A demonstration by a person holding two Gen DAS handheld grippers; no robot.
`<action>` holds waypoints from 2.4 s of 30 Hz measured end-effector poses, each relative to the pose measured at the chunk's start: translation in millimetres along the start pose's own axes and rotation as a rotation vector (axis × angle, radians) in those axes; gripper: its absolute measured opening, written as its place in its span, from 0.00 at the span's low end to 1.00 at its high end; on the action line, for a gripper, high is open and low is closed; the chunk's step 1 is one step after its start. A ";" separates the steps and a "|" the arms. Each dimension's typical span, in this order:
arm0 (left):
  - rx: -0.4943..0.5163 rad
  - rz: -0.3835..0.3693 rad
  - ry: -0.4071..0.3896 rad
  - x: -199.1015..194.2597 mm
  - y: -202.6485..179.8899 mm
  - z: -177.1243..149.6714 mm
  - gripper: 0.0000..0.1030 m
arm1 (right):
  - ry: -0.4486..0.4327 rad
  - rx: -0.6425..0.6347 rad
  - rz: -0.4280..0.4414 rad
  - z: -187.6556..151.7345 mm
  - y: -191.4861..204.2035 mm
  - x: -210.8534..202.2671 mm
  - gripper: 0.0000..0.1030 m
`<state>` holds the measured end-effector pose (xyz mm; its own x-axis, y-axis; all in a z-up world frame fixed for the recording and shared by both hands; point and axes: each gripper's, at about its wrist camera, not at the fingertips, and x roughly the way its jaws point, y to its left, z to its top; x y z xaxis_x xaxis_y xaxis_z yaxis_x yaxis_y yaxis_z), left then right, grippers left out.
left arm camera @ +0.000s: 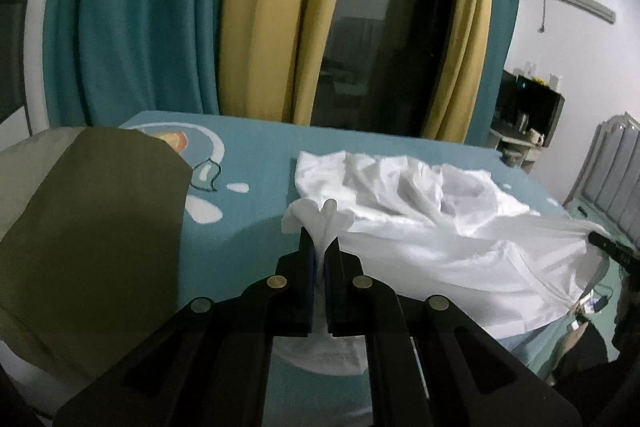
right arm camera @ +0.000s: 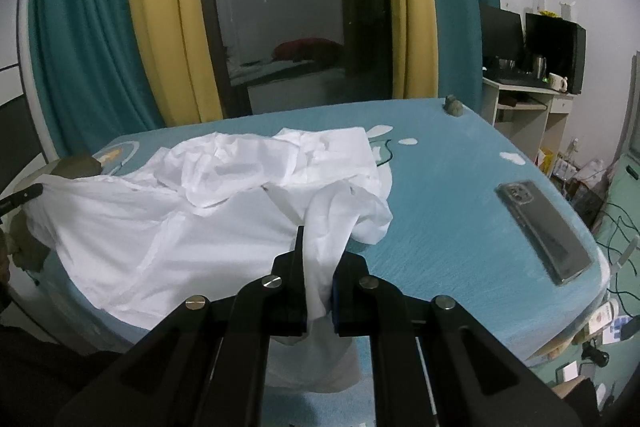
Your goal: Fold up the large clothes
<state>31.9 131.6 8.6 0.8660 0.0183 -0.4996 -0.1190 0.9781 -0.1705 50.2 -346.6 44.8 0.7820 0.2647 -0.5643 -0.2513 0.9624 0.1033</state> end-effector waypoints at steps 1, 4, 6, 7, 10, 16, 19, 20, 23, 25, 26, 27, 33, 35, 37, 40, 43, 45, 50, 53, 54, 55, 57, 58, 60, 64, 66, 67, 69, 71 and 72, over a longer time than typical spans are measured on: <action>-0.003 -0.001 -0.005 1.4 1.3 3.1 0.04 | -0.004 0.000 -0.002 2.8 -0.9 0.5 0.08; 0.001 -0.001 -0.024 4.2 3.3 13.5 0.05 | -0.016 0.004 -0.001 10.5 -4.1 3.9 0.08; 0.010 0.000 -0.036 9.2 3.7 20.9 0.05 | -0.027 0.005 0.003 12.8 -6.5 4.7 0.08; 0.013 0.000 -0.044 13.5 3.4 26.5 0.05 | -0.033 0.006 0.003 15.1 -7.8 7.0 0.08; 0.032 0.000 -0.062 22.6 -0.1 38.6 0.05 | -0.047 0.016 0.000 21.4 -13.5 12.6 0.08; 0.049 -0.004 -0.082 53.0 -4.2 62.2 0.05 | -0.079 0.019 -0.013 41.2 -23.8 31.2 0.08; 0.054 -0.008 -0.095 71.5 -6.7 74.2 0.05 | -0.084 0.018 -0.014 52.6 -28.2 46.2 0.08; 0.053 -0.010 -0.096 77.1 -6.9 77.1 0.05 | -0.083 0.015 -0.015 56.6 -29.3 52.6 0.08; 0.043 -0.011 -0.095 99.4 -6.3 88.7 0.05 | -0.078 0.003 -0.015 67.9 -33.8 72.1 0.08; 0.017 -0.026 -0.099 111.7 -3.9 96.0 0.05 | -0.074 -0.008 -0.015 75.1 -37.2 85.5 0.08; 0.005 -0.029 -0.102 118.7 -2.8 99.2 0.05 | -0.067 -0.014 -0.012 79.8 -39.4 94.0 0.08; -0.004 -0.030 -0.103 128.3 -2.0 102.9 0.05 | -0.062 -0.019 -0.007 84.9 -41.9 102.6 0.08; -0.019 -0.024 -0.035 187.3 1.3 118.9 0.05 | -0.039 -0.102 -0.028 112.9 -43.4 148.0 0.08; -0.049 -0.019 0.006 211.5 10.0 123.8 0.05 | -0.001 -0.100 -0.016 121.6 -44.3 171.4 0.08; -0.057 0.005 0.037 236.2 16.7 127.6 0.06 | 0.030 -0.084 -0.007 126.7 -46.3 192.7 0.11; -0.055 0.052 0.112 270.6 22.7 129.5 0.15 | 0.082 -0.101 -0.088 130.5 -45.2 232.6 0.30; -0.023 0.104 0.162 291.9 26.9 127.5 0.48 | 0.122 -0.087 -0.191 129.4 -54.8 263.4 0.55; -0.016 0.130 0.184 294.6 34.1 126.0 0.66 | 0.113 -0.027 -0.221 130.7 -67.8 266.2 0.56; -0.028 0.160 0.168 265.1 53.5 116.4 0.69 | 0.025 0.092 -0.267 130.6 -92.0 219.3 0.57; -0.021 0.096 0.231 251.7 50.8 95.1 0.72 | 0.076 0.108 -0.206 109.3 -95.7 189.8 0.57; -0.021 0.069 0.256 248.7 48.6 86.4 0.72 | 0.114 0.113 -0.166 98.9 -95.5 184.2 0.57; -0.020 0.036 0.294 245.7 44.5 74.9 0.72 | 0.154 0.117 -0.125 89.2 -94.2 182.2 0.57; -0.014 0.000 0.361 244.5 37.3 56.9 0.72 | 0.238 0.119 -0.019 61.3 -85.7 178.7 0.57; -0.001 -0.005 0.403 246.0 32.2 45.8 0.72 | 0.258 0.115 0.023 52.6 -82.4 180.6 0.57; 0.066 0.038 0.369 240.8 20.5 35.7 0.72 | 0.289 0.117 0.080 37.8 -74.6 183.9 0.57; 0.149 -0.008 0.387 236.8 -0.6 28.2 0.48 | 0.257 0.097 0.100 40.6 -66.1 172.4 0.07; 0.171 -0.045 0.394 229.4 -8.9 27.6 0.08 | 0.248 0.070 0.079 38.7 -63.2 160.8 0.07; 0.188 -0.019 0.382 222.2 -12.7 27.2 0.07 | 0.241 0.062 0.075 38.2 -61.4 154.5 0.06; 0.181 -0.022 0.367 209.4 -14.5 29.1 0.06 | 0.220 0.054 0.059 37.2 -54.5 136.1 0.06; 0.160 -0.035 0.348 191.0 -14.3 32.6 0.06 | 0.214 0.052 0.049 33.4 -52.9 122.2 0.06; 0.160 -0.037 0.346 182.7 -15.3 33.0 0.06 | 0.217 0.051 0.043 30.2 -54.0 116.4 0.06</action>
<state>208.0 126.8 -52.1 0.6496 -0.0619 -0.7578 0.0100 0.9973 -0.0729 172.1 -366.0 -1.7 0.6288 0.2919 -0.7207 -0.2488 0.9537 0.1692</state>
